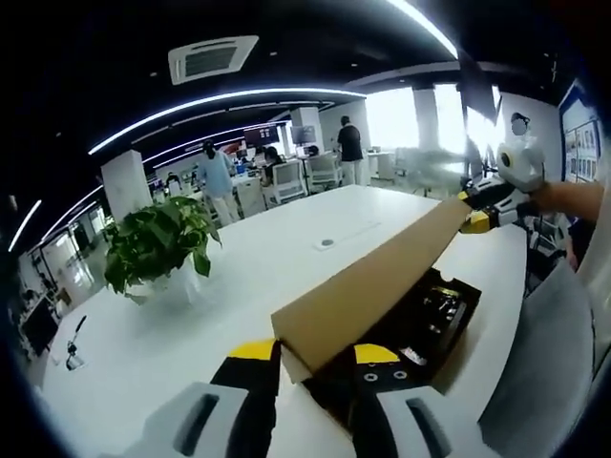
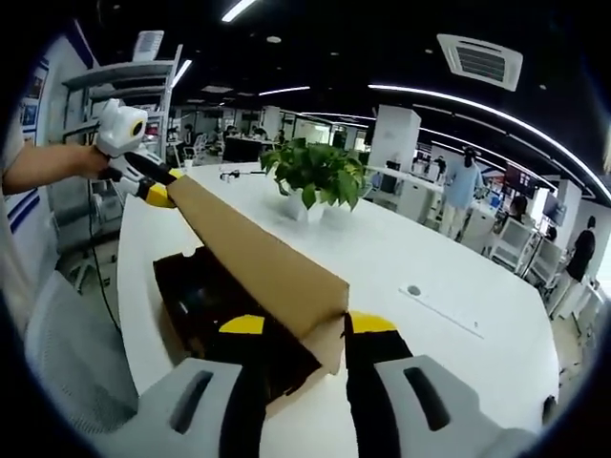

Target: Operate the shoe box by opening the lid, removing the specified soft item, and placing it in the target area until the item is outside and the box remains undamaged.

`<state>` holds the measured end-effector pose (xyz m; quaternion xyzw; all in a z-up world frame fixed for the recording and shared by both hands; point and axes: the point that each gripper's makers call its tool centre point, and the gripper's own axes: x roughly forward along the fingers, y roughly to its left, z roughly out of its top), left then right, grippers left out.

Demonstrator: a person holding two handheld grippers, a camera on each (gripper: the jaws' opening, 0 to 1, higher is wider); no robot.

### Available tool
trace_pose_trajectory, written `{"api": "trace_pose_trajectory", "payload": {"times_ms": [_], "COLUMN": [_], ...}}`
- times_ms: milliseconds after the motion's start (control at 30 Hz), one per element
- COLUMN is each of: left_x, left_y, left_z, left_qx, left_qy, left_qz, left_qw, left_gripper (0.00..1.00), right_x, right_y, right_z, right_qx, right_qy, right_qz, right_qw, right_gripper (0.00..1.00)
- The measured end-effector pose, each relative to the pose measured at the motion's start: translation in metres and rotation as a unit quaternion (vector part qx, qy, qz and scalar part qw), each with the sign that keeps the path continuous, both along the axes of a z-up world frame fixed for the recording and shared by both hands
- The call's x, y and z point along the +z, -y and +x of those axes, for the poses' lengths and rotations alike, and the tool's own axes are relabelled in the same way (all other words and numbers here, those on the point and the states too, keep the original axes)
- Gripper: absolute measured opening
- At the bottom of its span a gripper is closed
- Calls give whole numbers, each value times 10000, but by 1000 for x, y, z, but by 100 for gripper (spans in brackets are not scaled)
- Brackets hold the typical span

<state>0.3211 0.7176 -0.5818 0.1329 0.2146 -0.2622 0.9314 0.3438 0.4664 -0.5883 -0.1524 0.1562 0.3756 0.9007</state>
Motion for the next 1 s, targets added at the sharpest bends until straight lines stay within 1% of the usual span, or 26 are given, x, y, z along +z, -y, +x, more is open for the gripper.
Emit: {"api": "trace_pose_trajectory", "payload": {"times_ms": [33, 200, 300, 433, 767, 1000], "left_x": [1, 5, 5, -2, -17, -34], "left_y": [0, -3, -7, -7, -17, -21], "left_z": [2, 12, 19, 22, 31, 40], "left_qx": [-6, 11, 112, 185, 476, 605], "left_qy": [18, 85, 91, 9, -153, -330], "left_qz": [12, 43, 47, 154, 185, 182], "left_qw": [10000, 10000, 9999, 9997, 9986, 9975], "left_gripper": [26, 23, 20, 20, 18, 17], "right_x": [1, 6, 7, 10, 14, 16], "right_y": [2, 3, 5, 6, 6, 7], "right_z": [4, 15, 22, 29, 44, 55], "right_qx": [-49, -132, -195, -249, -330, -364], "right_qy": [6, 86, 142, 120, 68, 26], "right_qz": [10, -41, -87, -55, -6, 22], "right_qw": [10000, 9999, 9997, 9996, 9994, 9993], "right_gripper": [22, 18, 13, 12, 10, 9]}}
